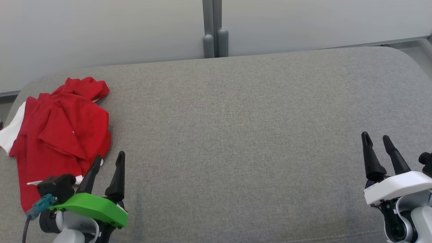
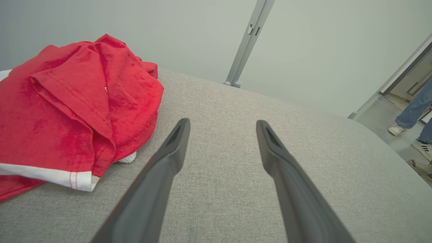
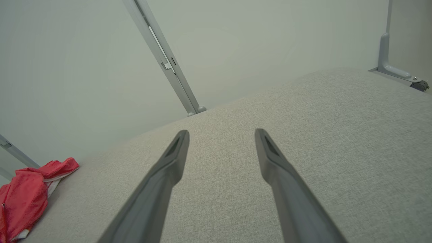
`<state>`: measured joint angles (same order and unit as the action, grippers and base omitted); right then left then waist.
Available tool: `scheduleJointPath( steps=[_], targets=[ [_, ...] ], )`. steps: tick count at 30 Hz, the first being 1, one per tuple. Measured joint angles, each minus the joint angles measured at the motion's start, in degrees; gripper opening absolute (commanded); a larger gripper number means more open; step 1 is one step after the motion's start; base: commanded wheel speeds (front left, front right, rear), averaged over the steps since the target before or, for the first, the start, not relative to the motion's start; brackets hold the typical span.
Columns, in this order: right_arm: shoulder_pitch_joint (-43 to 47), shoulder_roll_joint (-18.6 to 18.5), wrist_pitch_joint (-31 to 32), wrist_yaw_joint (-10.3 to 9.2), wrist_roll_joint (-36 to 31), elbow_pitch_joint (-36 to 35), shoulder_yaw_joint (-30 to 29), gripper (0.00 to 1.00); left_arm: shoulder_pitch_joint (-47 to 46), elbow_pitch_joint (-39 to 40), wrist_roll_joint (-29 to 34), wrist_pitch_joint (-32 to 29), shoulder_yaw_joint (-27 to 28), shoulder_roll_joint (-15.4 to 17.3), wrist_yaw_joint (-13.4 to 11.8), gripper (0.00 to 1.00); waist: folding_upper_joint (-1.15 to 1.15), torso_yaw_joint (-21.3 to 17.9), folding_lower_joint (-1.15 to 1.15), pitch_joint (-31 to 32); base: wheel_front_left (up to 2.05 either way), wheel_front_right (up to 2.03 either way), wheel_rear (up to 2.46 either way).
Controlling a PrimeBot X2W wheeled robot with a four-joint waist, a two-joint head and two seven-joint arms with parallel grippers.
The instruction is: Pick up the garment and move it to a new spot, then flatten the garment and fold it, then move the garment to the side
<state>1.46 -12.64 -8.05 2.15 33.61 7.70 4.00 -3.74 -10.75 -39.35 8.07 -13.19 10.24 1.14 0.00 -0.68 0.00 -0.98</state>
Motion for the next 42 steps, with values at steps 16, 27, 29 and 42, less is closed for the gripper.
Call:
scheduleJointPath(
  steps=[16, 27, 29, 42],
  targets=[
    [0.3, -1.3, -3.0, -0.83, -10.3, -1.0, 0.7, 1.00, 0.0, 0.8, 11.3, 3.1, -1.3, 1.5, -1.2, 1.00, 0.00, -0.3, 0.00, 0.0, 0.00, 0.00, 0.00],
    [0.5, -2.2, -5.3, -1.19, -18.1, -1.8, 1.1, 1.00, 0.9, -1.9, 15.5, 5.2, -1.4, 1.5, -1.4, 1.00, 0.00, -0.3, 0.00, 0.2, 0.00, 0.00, 0.00],
    [0.6, -2.3, -5.6, -1.19, -19.6, -1.8, 1.1, 1.00, 1.3, -2.6, 16.5, 5.7, -1.4, 1.6, -1.4, 1.00, 0.00, -0.3, 0.00, 0.3, 0.00, 0.00, 0.00],
    [1.2, -1.7, -6.3, -0.70, -21.0, -1.6, 0.2, 1.00, 1.4, -3.9, 18.5, 6.3, 0.3, 1.6, -1.4, 1.00, 0.00, -0.6, 0.00, 0.4, 0.00, 0.00, 0.00]
  ],
)
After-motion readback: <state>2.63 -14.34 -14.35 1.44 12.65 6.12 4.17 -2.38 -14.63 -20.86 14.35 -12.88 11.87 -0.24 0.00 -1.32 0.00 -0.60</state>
